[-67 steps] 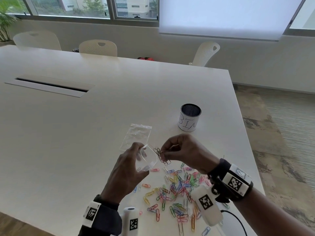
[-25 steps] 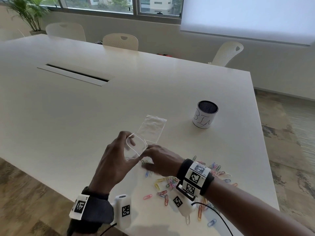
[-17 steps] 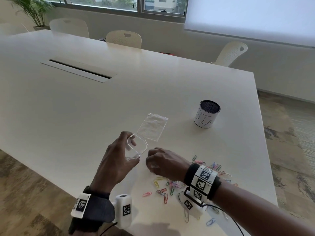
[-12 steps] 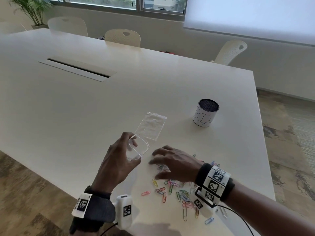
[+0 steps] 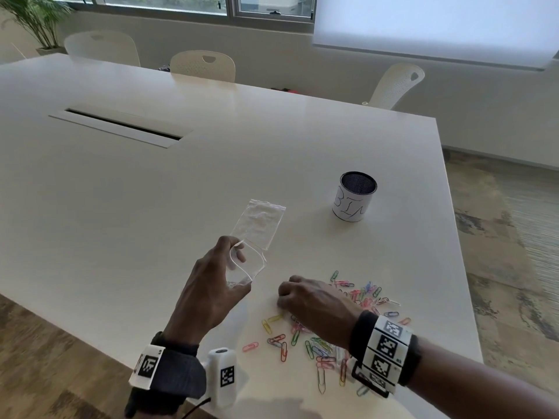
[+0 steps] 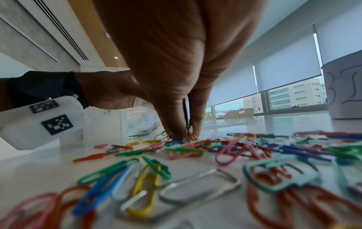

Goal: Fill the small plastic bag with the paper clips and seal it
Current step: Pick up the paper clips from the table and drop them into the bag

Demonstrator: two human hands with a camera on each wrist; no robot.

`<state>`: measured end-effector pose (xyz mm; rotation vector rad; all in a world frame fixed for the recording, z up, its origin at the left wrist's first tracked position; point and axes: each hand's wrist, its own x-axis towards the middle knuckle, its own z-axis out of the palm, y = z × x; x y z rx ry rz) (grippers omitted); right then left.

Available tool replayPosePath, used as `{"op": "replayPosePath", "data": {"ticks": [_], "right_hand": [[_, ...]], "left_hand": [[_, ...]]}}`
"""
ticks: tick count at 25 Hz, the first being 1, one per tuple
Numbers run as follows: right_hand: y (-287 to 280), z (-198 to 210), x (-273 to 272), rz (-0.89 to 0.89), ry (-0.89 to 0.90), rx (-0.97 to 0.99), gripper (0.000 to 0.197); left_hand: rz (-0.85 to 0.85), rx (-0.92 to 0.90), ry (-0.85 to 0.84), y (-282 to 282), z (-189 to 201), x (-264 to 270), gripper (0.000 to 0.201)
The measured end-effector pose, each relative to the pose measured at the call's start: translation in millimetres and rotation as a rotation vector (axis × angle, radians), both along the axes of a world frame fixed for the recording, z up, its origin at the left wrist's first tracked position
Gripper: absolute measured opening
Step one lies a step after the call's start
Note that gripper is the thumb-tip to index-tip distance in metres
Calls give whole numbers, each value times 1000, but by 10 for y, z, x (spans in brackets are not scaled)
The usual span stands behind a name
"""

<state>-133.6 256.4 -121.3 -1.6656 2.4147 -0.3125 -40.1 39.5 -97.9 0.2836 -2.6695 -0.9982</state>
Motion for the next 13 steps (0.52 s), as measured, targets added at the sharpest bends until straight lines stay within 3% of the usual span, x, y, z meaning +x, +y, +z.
{"op": "replayPosePath", "data": {"ticks": [4, 8, 13], "right_hand": [[-67, 75, -38, -65, -75, -36, 21], [10, 261, -267, -305, -262, -197, 10], [-1, 694, -361, -461, -673, -533, 14]], "left_hand": [[-21, -7, 4, 35, -9, -16, 54], [-35, 12, 10, 68, -19, -18, 53], [-49, 23, 11, 119, -36, -30, 53]]}}
